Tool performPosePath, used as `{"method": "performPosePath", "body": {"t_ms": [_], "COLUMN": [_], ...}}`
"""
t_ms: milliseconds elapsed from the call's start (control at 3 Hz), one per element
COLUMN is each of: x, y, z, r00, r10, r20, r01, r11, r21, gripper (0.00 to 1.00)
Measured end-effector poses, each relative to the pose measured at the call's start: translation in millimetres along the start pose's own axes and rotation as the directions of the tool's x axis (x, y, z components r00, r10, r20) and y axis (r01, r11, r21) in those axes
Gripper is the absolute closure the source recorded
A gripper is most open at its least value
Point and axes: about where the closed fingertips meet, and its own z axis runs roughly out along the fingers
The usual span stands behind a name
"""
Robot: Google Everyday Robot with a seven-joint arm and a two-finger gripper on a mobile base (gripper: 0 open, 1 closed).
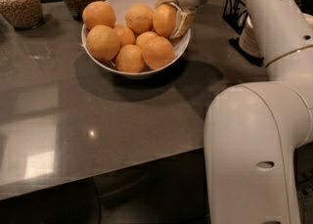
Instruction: Pick orange from white bowl
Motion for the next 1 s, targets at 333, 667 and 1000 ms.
{"method": "performPosePath", "body": {"t_ms": [333, 667, 1000], "x": [-7, -14, -21], "y": [-4, -4, -1], "z": [-16, -34, -60], "r00": [0.998, 0.991, 0.977], "r10": [0.055, 0.116, 0.178], "r20": [0.029, 0.064, 0.115], "r01": [-0.056, -0.12, -0.187], "r11": [0.9979, 0.9914, 0.9794], "r21": [0.032, 0.052, 0.076], "gripper": [0.76, 0.98, 1.0]}}
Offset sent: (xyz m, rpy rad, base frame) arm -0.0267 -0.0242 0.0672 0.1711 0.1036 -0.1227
